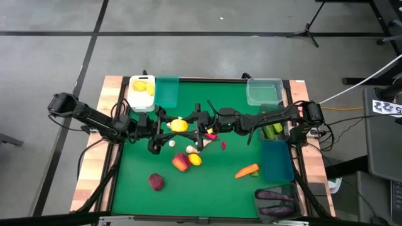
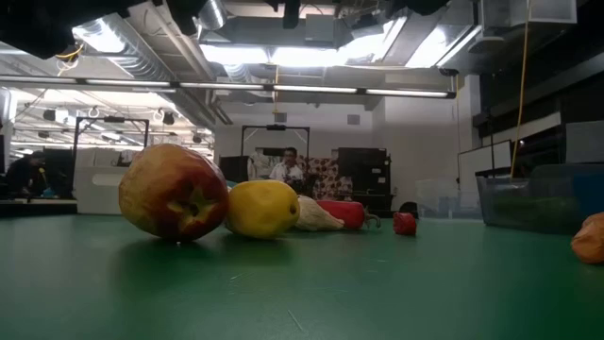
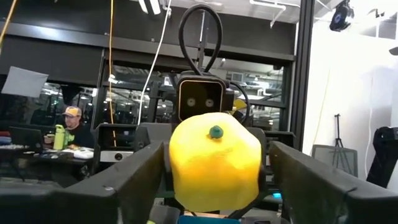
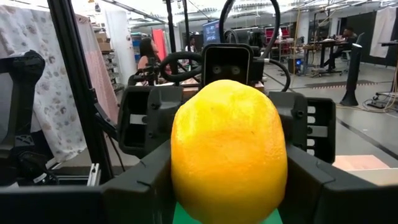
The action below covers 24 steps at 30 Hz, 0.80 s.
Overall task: Sort produce into baskets
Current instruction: Put the yellow lemon into the white bin
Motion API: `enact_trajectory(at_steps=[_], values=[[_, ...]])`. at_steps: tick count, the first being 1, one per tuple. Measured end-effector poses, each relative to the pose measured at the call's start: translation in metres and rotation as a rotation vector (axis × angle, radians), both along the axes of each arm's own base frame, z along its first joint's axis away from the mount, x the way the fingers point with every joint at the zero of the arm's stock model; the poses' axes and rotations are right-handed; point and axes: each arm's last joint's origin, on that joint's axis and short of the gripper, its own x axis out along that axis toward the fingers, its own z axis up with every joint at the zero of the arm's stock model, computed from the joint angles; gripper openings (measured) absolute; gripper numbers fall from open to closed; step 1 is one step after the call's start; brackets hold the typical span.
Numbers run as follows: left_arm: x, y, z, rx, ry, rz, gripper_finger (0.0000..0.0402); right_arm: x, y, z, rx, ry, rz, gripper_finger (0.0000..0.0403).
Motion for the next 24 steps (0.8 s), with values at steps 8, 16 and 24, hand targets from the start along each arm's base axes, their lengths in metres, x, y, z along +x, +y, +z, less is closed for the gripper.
enact_trajectory(at_steps=[8, 16, 24], values=[[0.0, 0.0003, 0.0, -0.003, 0.0, 0.012, 0.0226, 0.0002, 0.0, -0.0013, 0.0, 0.014, 0.0, 0.0202], [0.0, 0.0004, 0.0, -0.001, 0.001, 0.013, 0.0205, 0.0002, 0.0, -0.0015, 0.003, 0.018, -0.004, 0.0202], [0.0, 0.0004, 0.0, 0.003, 0.001, 0.015, 0.0195, 0.0002, 0.0001, -0.0021, 0.004, 0.027, 0.002, 0.0202]])
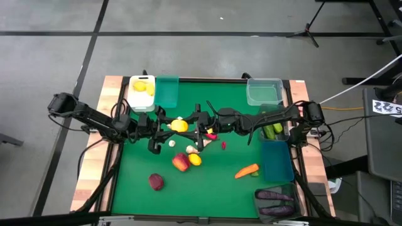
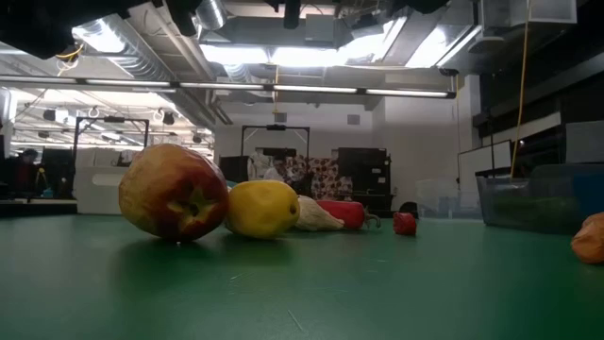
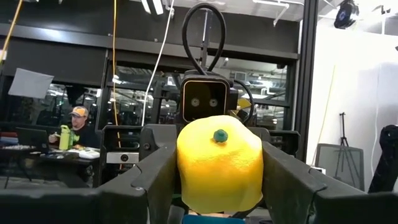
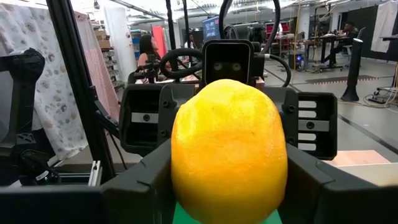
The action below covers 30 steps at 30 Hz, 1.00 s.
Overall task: Sort produce into baskets
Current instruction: Put the yellow lemon into the white bin
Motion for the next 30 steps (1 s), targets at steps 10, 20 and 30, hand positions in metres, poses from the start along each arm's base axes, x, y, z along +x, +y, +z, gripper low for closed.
enact_trajectory(at_steps=[10, 20, 30], values=[[0.0, 0.0, -0.002, -0.007, 0.012, -0.003, 0.0195, 0.0, 0.0, -0.005, -0.002, 0.063, -0.017, 0.0222], [0.0, 0.0, 0.001, -0.01, -0.012, -0.013, 0.0194, 0.0, -0.003, -0.021, -0.007, 0.215, -0.053, 0.0327], [-0.013, 0.015, -0.002, -0.019, 0.209, 0.462, 0.0194, -0.008, -0.002, -0.048, -0.011, 0.504, -0.047, 0.0334]])
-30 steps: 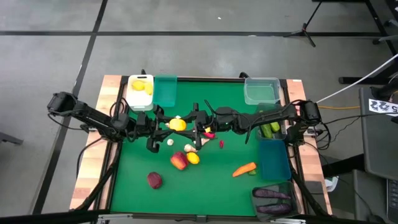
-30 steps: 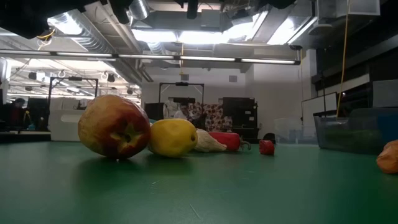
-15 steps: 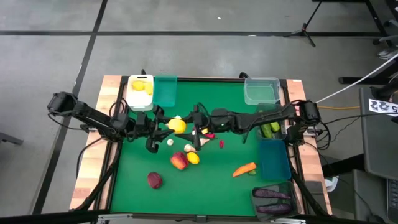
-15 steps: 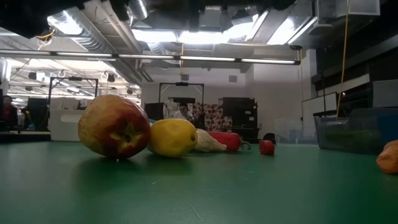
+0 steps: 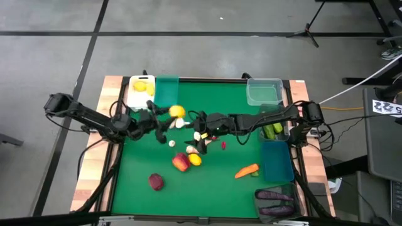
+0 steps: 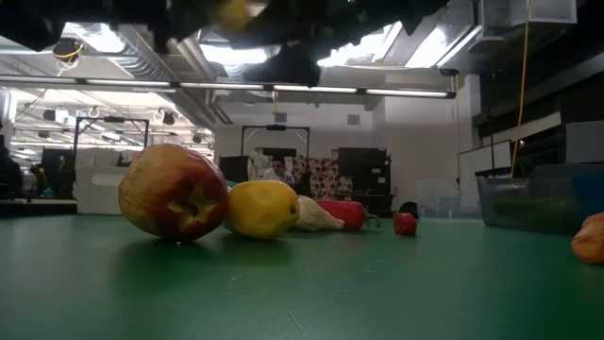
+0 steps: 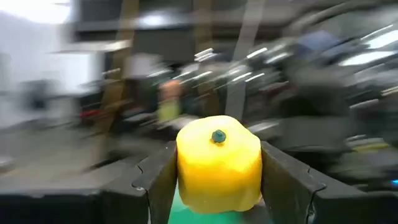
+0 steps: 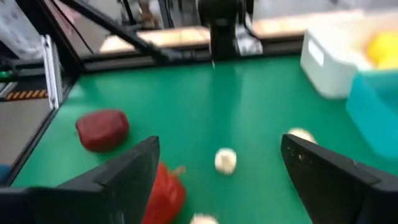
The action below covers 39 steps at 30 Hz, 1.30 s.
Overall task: Sort produce into baskets
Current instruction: Put the yellow lemon into the white bin
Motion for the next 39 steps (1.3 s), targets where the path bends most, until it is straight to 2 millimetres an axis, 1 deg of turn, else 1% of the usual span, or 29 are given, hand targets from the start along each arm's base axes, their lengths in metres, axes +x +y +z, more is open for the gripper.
enact_trajectory(at_steps=[3, 5, 8, 10, 14, 17, 20, 25, 29, 32, 36, 39], values=[[-0.012, 0.009, -0.002, -0.068, 0.078, 0.305, 0.0194, -0.003, 0.0, -0.006, 0.012, 0.067, -0.001, 0.0331], [-0.019, 0.014, -0.005, -0.109, 0.125, 0.516, 0.0194, -0.003, 0.0, -0.007, 0.014, 0.082, -0.002, 0.0331], [-0.027, 0.022, -0.011, -0.11, 0.207, 0.762, 0.0194, -0.003, 0.0, -0.007, 0.015, 0.082, -0.001, 0.0331], [-0.029, 0.028, -0.015, -0.109, 0.233, 0.851, 0.0194, -0.003, 0.0, -0.007, 0.025, 0.083, -0.006, 0.0331], [-0.031, 0.04, -0.028, -0.115, 0.258, 0.929, 0.0194, -0.004, 0.0, -0.007, 0.032, 0.087, -0.009, 0.0331], [-0.036, 0.053, -0.04, -0.151, 0.238, 1.001, 0.0195, -0.004, 0.002, -0.008, 0.059, 0.1, 0.007, 0.0331], [-0.04, 0.067, -0.046, -0.215, 0.218, 1.015, 0.0206, -0.005, 0.006, -0.009, 0.066, 0.111, 0.024, 0.0331], [-0.049, 0.094, -0.055, -0.327, 0.252, 1.025, 0.0239, -0.006, 0.016, -0.009, 0.07, 0.115, 0.06, 0.0331], [-0.058, 0.112, -0.06, -0.413, 0.296, 1.026, 0.0265, -0.007, 0.021, -0.009, 0.07, 0.118, 0.075, 0.0331], [-0.064, 0.121, -0.065, -0.466, 0.357, 1.001, 0.0283, -0.007, 0.024, -0.009, 0.067, 0.118, 0.082, 0.0331], [-0.063, 0.122, -0.07, -0.567, 0.419, 0.847, 0.0294, -0.008, 0.029, -0.009, 0.071, 0.12, 0.102, 0.0331], [-0.055, 0.117, -0.07, -0.558, 0.505, 0.628, 0.0295, -0.011, 0.036, -0.012, 0.062, 0.157, 0.111, 0.0331]])
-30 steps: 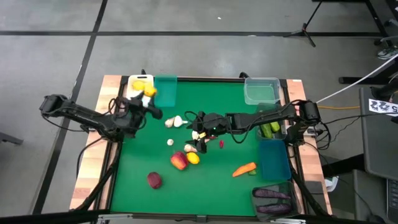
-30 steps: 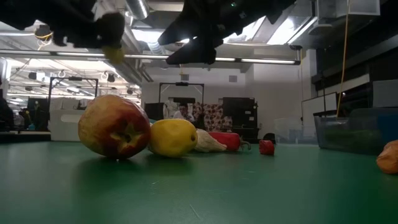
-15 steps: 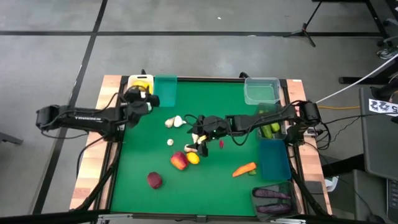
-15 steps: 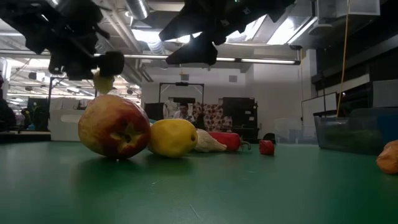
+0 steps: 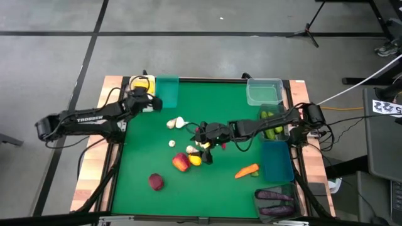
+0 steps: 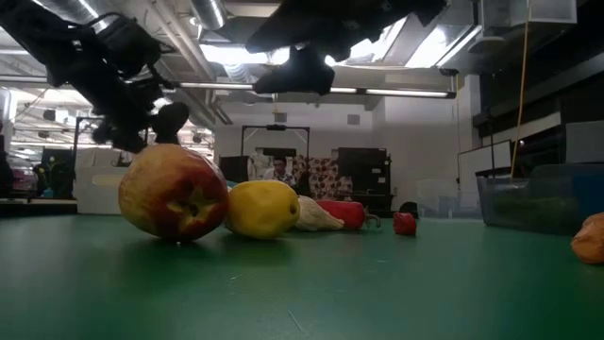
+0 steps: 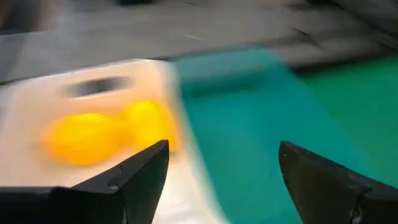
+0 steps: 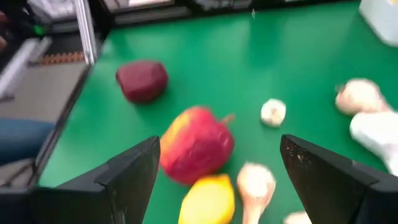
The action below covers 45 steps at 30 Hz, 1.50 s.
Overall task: Sort produce into baskets
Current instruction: Put the yellow lemon into the white bin
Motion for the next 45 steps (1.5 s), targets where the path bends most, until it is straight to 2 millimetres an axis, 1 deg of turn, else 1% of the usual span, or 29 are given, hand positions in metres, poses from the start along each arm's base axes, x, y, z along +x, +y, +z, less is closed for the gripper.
enact_trajectory(at_steps=[2, 4, 6, 8, 10, 13, 17, 26, 29, 31, 34, 42, 45], values=[[0.008, -0.008, 0.003, -0.027, -0.023, -0.187, 0.0295, -0.004, 0.007, -0.004, -0.021, 0.052, -0.01, 0.0331], [0.016, -0.018, 0.006, -0.034, -0.072, -0.335, 0.0295, -0.008, 0.014, -0.008, -0.038, 0.093, -0.059, 0.0331], [0.022, -0.028, 0.008, -0.032, -0.094, -0.422, 0.0295, -0.01, 0.023, -0.012, -0.053, 0.107, -0.133, 0.033], [0.027, -0.037, 0.011, -0.013, -0.123, -0.474, 0.0295, -0.01, 0.034, -0.019, -0.079, 0.11, -0.203, 0.033], [0.029, -0.043, 0.012, 0.009, -0.123, -0.478, 0.0295, -0.006, 0.047, -0.032, -0.106, 0.091, -0.24, 0.0331], [0.03, -0.05, 0.012, 0.026, -0.113, -0.455, 0.0295, -0.001, 0.065, -0.051, -0.123, 0.078, -0.233, 0.0331], [0.031, -0.054, 0.011, 0.021, -0.119, -0.448, 0.0295, 0.001, 0.076, -0.073, -0.127, 0.103, -0.266, 0.033], [0.032, -0.06, 0.011, 0.005, -0.143, -0.466, 0.0296, 0.007, 0.073, -0.103, -0.134, 0.144, -0.338, 0.033], [0.032, -0.062, 0.011, 0.001, -0.143, -0.477, 0.0296, 0.009, 0.071, -0.11, -0.13, 0.156, -0.341, 0.033], [0.032, -0.063, 0.011, 0.001, -0.144, -0.484, 0.0296, 0.009, 0.071, -0.111, -0.135, 0.161, -0.346, 0.0327], [0.033, -0.064, 0.011, 0.0, -0.145, -0.487, 0.0295, 0.009, 0.071, -0.111, -0.132, 0.154, -0.35, 0.0306], [0.033, -0.064, 0.011, -0.015, -0.161, -0.476, 0.0296, 0.009, 0.066, -0.111, -0.101, 0.18, -0.371, 0.0195], [0.033, -0.064, 0.011, -0.018, -0.165, -0.473, 0.0296, 0.009, 0.066, -0.111, -0.101, 0.18, -0.372, 0.0169]])
